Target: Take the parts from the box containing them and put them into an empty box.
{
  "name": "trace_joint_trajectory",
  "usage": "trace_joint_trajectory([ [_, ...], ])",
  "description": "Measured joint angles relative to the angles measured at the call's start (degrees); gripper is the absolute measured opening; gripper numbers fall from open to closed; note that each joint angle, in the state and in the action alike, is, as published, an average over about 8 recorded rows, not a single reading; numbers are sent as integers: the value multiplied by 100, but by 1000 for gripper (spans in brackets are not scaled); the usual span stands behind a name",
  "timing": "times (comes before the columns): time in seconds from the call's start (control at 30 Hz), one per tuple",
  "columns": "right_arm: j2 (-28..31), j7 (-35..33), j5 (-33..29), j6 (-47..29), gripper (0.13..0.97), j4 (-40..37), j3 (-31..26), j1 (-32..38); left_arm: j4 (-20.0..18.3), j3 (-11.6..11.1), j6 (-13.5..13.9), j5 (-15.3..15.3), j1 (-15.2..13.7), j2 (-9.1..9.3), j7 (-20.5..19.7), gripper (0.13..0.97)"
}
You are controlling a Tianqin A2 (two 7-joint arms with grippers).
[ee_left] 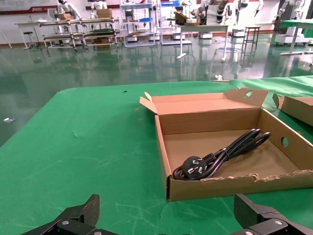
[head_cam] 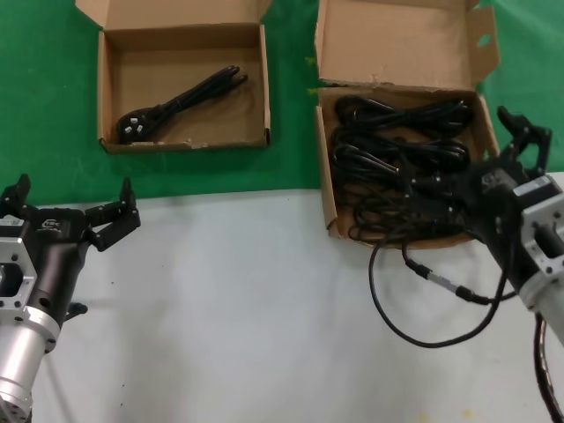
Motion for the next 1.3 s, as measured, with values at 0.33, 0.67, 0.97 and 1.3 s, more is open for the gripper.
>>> trace_joint_trajectory([
  [0.33, -64, 325, 525, 247, 966, -165, 128, -350, -1, -9, -18, -14, 20, 0, 12, 966],
  [0.67, -117, 595, 958, 451, 966, -302, 233, -637, -2, -17, -32, -25, 36, 0, 22, 966],
  [0.97, -121, 614, 990, 466, 966, -312, 241, -659, -2, -18, -33, -26, 37, 0, 23, 966],
  [1.3, -121, 615, 990, 466, 966, -312, 241, -659, -2, -18, -33, -26, 37, 0, 23, 966],
])
